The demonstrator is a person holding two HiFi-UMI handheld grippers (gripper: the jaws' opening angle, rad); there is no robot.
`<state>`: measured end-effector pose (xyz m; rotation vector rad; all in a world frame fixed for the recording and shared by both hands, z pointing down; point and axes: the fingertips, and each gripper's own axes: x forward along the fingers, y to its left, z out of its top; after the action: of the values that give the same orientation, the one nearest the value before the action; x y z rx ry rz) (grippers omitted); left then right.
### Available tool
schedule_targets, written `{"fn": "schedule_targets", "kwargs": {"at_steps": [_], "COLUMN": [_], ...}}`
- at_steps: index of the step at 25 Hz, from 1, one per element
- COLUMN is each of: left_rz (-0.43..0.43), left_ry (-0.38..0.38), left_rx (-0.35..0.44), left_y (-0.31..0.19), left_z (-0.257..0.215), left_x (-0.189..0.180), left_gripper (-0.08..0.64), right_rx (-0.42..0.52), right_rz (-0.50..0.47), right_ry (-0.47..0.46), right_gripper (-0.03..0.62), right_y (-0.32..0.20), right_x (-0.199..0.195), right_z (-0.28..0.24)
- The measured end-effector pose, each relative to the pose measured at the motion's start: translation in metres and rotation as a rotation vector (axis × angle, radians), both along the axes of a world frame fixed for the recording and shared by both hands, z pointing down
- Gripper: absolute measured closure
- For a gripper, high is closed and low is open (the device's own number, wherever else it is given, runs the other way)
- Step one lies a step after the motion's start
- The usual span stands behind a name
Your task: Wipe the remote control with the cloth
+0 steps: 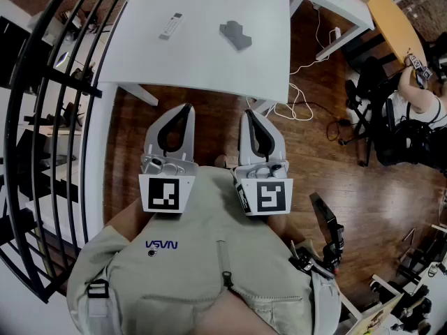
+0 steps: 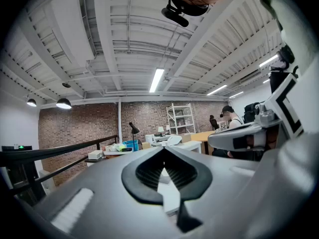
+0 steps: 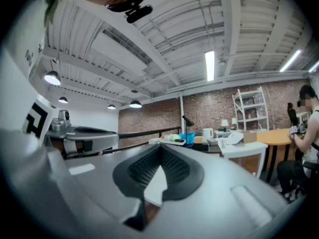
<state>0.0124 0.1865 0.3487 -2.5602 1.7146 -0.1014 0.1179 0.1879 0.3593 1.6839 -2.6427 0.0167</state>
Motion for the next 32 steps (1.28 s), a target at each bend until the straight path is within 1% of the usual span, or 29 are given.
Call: {"fn": "schedule_targets", "kwargs": {"at_steps": [4,9,11,15,18,21,24,27,30,32], "left_rz": [-0.021,-0.044,-0.039,-0.017,0.015,0.038,0.088,0.138,0.161,0.173], "left_ry": [-0.007,-0.007,-0.005,0.009,0.019,0.041,0.052,0.056,0.081,0.079], "left_rx": [-0.016,-0.014,-0.021,-0.027,-0.013,-0.025,-0.017,-0.026,-0.030,-0.049], "left_y": [0.000,-0.012,-0.023,-0.061,-0.098,-0.138,-0.173,-0.200,-0.225,-0.237], "left_z": [0.003,0.001,0.004,0.011,0.010,0.003,-0.006,-0.005,-0.002,0.002], "left_x": [0.020,0.025,0.024,0.016,0.007,-0.008,-0.023,-0.040,-0.059,-0.067], "left_gripper": [0.555,0.555,0.555,0.554,0.554,0.554,0.554,0.555,0.555,0.554], "right_rx": [-0.010,-0.017,-0.022,-0.039,-0.044,-0.034,-0.040,-0.056,-0.070,-0.081], "right_rz": [-0.014,-0.027,-0.021,0.007,0.036,0.067,0.117,0.168,0.207,0.234], "right_ry": [-0.012,-0.031,-0.036,-0.001,0.015,0.021,0.043,0.055,0.065,0.072], "right_gripper": [0.589,0.589,0.589,0.589,0.589,0.589,0.589,0.589,0.589,0.589], "right_y": [-0.005,-0.018,-0.029,-0.062,-0.095,-0.133,-0.162,-0.185,-0.207,-0.219], "right_x": [0.022,0.026,0.024,0.021,0.012,-0.004,-0.016,-0.031,-0.046,-0.048], "right_z": [0.004,0.004,0.004,0.015,0.014,0.001,-0.007,-0.006,-0.002,-0.001]}}
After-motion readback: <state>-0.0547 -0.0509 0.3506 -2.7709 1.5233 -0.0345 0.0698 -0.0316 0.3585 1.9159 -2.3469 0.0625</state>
